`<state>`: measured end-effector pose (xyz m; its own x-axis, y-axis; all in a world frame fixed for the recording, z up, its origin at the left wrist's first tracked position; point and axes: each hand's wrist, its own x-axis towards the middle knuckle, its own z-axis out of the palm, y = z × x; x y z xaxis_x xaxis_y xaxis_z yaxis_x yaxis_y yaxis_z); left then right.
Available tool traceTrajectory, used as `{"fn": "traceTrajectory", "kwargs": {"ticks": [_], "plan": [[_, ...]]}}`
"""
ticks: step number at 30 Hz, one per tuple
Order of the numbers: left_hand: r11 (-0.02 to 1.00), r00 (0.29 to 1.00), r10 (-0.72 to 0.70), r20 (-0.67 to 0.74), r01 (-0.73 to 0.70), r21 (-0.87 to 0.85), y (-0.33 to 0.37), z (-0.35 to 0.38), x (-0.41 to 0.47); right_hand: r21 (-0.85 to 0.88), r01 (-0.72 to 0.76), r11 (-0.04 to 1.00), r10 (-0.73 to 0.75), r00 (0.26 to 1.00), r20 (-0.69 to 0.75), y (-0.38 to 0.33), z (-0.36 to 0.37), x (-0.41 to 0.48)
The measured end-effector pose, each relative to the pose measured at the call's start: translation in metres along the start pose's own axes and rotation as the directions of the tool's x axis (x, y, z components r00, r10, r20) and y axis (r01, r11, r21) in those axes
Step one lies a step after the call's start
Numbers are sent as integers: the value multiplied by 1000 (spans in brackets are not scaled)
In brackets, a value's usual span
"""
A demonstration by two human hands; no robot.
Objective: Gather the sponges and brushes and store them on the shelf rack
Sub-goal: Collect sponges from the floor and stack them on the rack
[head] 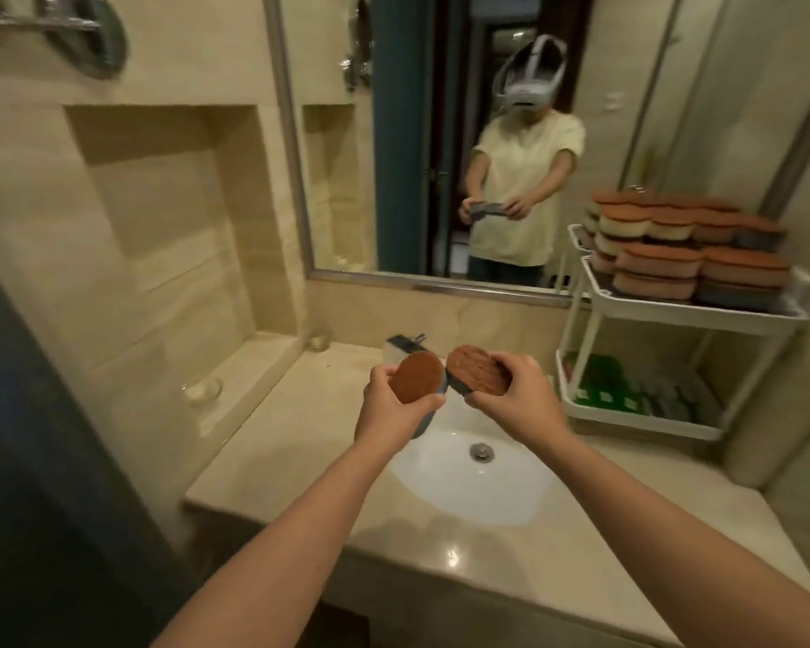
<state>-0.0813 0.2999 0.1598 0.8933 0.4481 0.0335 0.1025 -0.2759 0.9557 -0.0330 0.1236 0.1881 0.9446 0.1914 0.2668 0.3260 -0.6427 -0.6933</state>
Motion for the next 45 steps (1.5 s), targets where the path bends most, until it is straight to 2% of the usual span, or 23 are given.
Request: {"fn": "traceTrajectory", "kwargs": {"ticks": [5,10,19,26,32,40,45], "plan": [[996,983,88,164,-88,-7,23,33,26,-17,-94,995,91,984,-150,13,-27,3],[981,948,178,263,-191,26,51,74,35,-54,-224,973,204,948,-245,28,-70,2],[949,869,291,401,-316,-4,119,152,51,-272,-266,925,159,919,-360,61,-159,23],[868,815,450,365,-495,35,181,217,78,-278,-195,940,75,918,-390,100,-231,74],[744,743,571,348,-648,165,226,267,116,-258,-125,958,6,909,-417,131,-277,132],[660,755,571,323,-656,366,243,319,161,-212,-100,972,12,926,-377,175,-295,205],[628,750,580,318,-661,412,242,342,174,-218,-96,971,13,934,-356,197,-291,230]]}}
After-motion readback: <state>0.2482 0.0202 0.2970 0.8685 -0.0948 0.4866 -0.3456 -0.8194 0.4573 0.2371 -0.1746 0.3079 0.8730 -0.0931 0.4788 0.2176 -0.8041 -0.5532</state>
